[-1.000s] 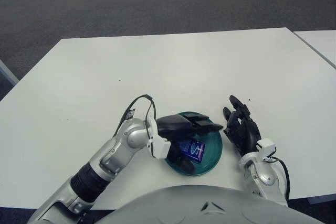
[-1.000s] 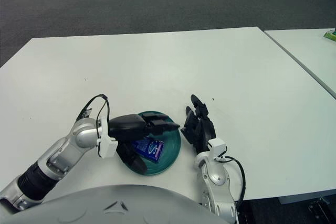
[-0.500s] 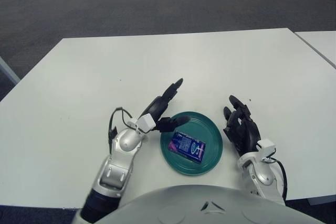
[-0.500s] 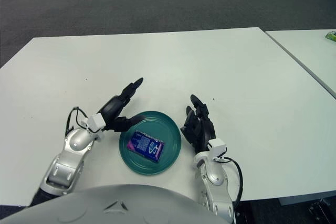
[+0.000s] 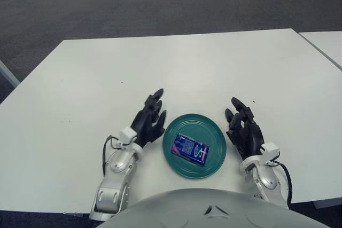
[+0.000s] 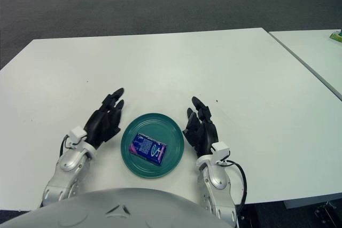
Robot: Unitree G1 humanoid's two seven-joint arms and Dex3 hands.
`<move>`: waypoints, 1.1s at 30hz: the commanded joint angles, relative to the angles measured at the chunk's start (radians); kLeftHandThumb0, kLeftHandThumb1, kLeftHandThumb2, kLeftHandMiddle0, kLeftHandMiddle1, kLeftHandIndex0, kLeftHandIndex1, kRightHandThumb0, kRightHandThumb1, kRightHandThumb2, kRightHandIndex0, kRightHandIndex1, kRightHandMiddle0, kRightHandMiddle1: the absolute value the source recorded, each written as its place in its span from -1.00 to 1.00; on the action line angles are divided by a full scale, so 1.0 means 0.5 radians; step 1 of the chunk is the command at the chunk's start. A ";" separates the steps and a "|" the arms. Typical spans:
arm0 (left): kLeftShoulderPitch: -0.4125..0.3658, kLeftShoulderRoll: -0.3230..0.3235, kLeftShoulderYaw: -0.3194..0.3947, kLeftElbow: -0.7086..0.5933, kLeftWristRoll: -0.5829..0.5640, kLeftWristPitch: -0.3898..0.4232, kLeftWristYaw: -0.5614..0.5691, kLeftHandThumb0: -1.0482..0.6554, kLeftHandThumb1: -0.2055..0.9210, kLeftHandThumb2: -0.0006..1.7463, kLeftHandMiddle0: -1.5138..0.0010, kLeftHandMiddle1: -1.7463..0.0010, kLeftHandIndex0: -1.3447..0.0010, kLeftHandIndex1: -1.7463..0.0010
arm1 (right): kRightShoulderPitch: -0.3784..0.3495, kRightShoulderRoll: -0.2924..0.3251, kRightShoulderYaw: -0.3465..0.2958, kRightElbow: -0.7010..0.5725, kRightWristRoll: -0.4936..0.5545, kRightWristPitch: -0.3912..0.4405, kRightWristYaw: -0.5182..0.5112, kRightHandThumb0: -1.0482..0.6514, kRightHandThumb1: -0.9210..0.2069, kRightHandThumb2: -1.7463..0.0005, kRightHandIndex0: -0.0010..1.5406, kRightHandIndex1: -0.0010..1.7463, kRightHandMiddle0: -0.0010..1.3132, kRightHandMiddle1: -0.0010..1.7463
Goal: Put the gum into the plate.
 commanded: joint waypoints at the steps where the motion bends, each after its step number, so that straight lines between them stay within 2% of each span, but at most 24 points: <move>1: 0.054 -0.002 0.035 -0.091 -0.075 0.040 0.030 -1.00 1.00 0.07 0.99 1.00 1.00 0.79 | 0.037 0.005 -0.006 0.008 0.028 -0.015 0.004 -0.75 -1.00 -0.03 -0.65 -0.98 -1.00 -0.39; 6: 0.133 -0.013 0.040 -0.156 -0.067 0.062 0.096 -1.00 1.00 0.08 1.00 1.00 1.00 0.87 | 0.038 -0.008 -0.015 0.007 0.031 -0.010 0.008 -0.76 -1.00 -0.02 -0.64 -0.98 -1.00 -0.38; 9: 0.186 -0.016 0.025 -0.160 -0.051 0.021 0.122 -1.00 1.00 0.09 1.00 1.00 1.00 0.88 | 0.036 -0.013 -0.024 0.010 0.041 -0.011 0.015 -0.76 -1.00 -0.03 -0.64 -0.98 -1.00 -0.38; 11: 0.230 -0.019 0.031 -0.134 -0.051 -0.050 0.126 -1.00 1.00 0.08 1.00 1.00 1.00 0.82 | 0.035 -0.015 -0.028 0.013 0.048 -0.013 0.021 -0.76 -1.00 -0.02 -0.64 -0.98 -1.00 -0.38; 16: 0.287 -0.036 0.053 -0.029 -0.079 -0.205 0.118 -1.00 1.00 0.05 0.93 0.99 1.00 0.41 | 0.032 -0.023 -0.038 0.018 0.059 -0.024 0.037 -0.76 -1.00 -0.02 -0.64 -0.98 -1.00 -0.38; 19: 0.288 -0.037 0.048 0.005 -0.059 -0.247 0.129 -1.00 1.00 0.07 0.91 0.99 1.00 0.33 | 0.029 -0.027 -0.048 0.018 0.063 -0.021 0.045 -0.77 -1.00 -0.01 -0.64 -0.98 -1.00 -0.38; 23: 0.290 -0.010 0.051 0.084 -0.033 -0.373 0.101 -1.00 1.00 0.09 0.92 0.99 1.00 0.34 | 0.032 -0.025 -0.051 0.025 0.066 -0.024 0.052 -0.77 -1.00 0.00 -0.64 -0.98 -1.00 -0.38; 25: 0.294 -0.013 0.050 0.129 -0.043 -0.460 0.085 -1.00 1.00 0.06 0.92 0.99 0.96 0.19 | 0.035 -0.024 -0.051 0.028 0.071 -0.023 0.059 -0.78 -1.00 0.00 -0.63 -0.98 -1.00 -0.36; 28: 0.293 -0.032 0.027 0.211 -0.056 -0.579 0.073 -1.00 1.00 0.03 0.89 0.98 0.92 0.09 | 0.035 -0.031 -0.052 0.031 0.073 -0.019 0.068 -0.79 -1.00 0.00 -0.62 -0.98 -1.00 -0.35; 31: 0.284 -0.054 -0.003 0.317 -0.054 -0.679 0.069 -1.00 1.00 0.04 0.86 0.97 0.93 0.06 | 0.038 -0.038 -0.048 0.029 0.065 -0.013 0.073 -0.79 -1.00 -0.01 -0.62 -0.98 -1.00 -0.34; 33: 0.272 -0.054 -0.018 0.388 -0.028 -0.711 0.080 -1.00 1.00 0.08 0.84 0.97 0.96 0.11 | 0.044 -0.040 -0.043 0.021 0.057 -0.006 0.074 -0.80 -1.00 -0.01 -0.62 -0.98 -1.00 -0.35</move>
